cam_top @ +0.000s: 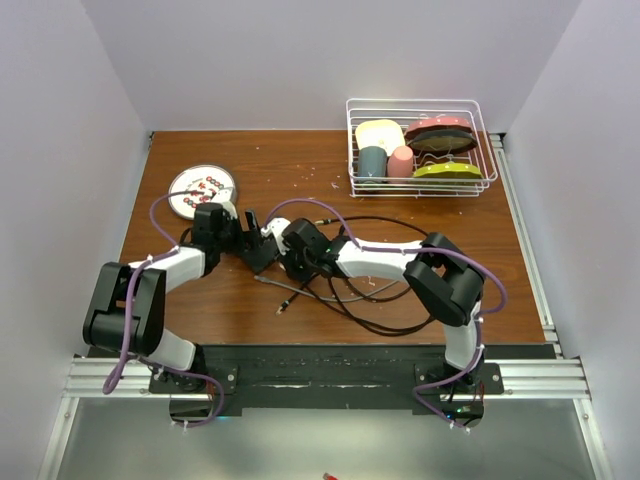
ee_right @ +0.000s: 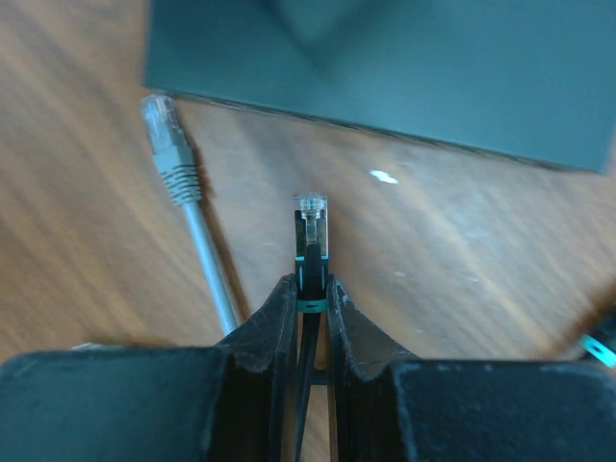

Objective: Insert the plug into the switch port

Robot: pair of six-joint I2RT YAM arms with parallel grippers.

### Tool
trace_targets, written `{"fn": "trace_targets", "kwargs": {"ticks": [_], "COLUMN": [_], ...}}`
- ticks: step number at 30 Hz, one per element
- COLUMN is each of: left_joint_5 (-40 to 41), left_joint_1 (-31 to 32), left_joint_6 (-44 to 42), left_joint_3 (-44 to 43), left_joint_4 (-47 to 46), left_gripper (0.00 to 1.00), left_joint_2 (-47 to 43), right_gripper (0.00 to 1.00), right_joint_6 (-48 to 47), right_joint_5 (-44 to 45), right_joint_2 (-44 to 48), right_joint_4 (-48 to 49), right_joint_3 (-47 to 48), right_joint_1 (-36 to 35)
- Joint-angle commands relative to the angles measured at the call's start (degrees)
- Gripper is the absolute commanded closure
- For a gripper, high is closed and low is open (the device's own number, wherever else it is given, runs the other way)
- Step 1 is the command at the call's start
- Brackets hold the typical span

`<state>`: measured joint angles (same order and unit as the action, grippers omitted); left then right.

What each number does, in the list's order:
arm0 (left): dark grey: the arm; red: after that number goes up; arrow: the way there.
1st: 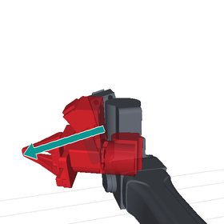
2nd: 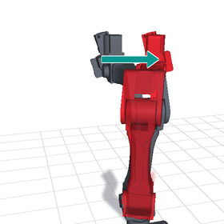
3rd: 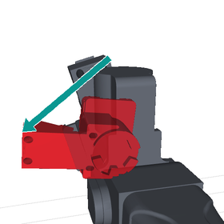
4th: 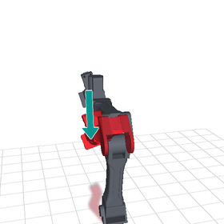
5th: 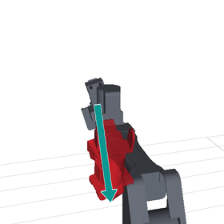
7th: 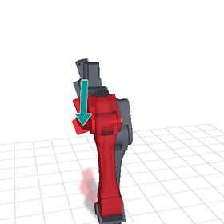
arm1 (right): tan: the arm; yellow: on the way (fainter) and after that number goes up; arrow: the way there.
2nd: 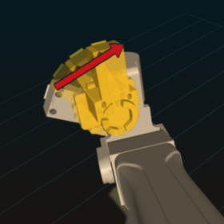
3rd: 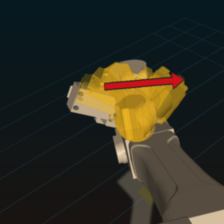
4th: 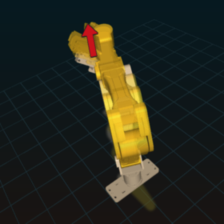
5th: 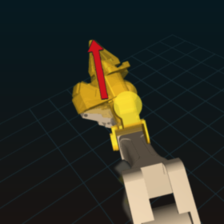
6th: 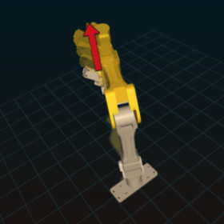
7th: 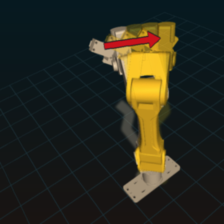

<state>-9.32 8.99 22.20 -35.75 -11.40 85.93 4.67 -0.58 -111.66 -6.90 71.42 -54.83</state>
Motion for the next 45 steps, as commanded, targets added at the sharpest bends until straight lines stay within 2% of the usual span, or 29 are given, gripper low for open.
{"fn": "trace_targets", "kwargs": {"ticks": [1,8,11,25,32,45], "left_joint_5": [-4.1,-4.0,-4.2,-1.8,-5.2,-5.9], "left_joint_1": [-0.2,-0.2,-0.2,-0.2,-0.2,-0.2], "left_joint_6": [2.6,3.0,2.9,1.0,0.8,0.7], "left_joint_3": [2.6,4.6,4.5,2.4,2.6,2.5], "left_joint_4": [-1.5,-2.0,-2.4,-6.0,-8.8,-8.6], "left_gripper": [0.09,0.12,0.12,0.12,0.16,0.19], "left_joint_2": [-2.3,-6.3,-6.2,-2.4,0.3,0.8], "right_gripper": [1.0,1.0,1.0,1.0,1.0,1.0], "right_joint_6": [-2.3,-3.0,-2.5,-0.2,2.1,4.3], "right_joint_5": [-3.7,-4.9,-2.3,0.5,2.8,3.7], "right_joint_2": [-0.1,1.4,0.8,-1.9,-3.5,-4.4], "right_joint_4": [-4.1,-4.7,-4.8,-6.5,-6.0,-2.4], "right_joint_3": [3.6,1.9,2.0,4.6,5.8,5.6], "right_joint_1": [-1.3,-1.7,-1.7,-2.6,-2.7,-2.8]}}
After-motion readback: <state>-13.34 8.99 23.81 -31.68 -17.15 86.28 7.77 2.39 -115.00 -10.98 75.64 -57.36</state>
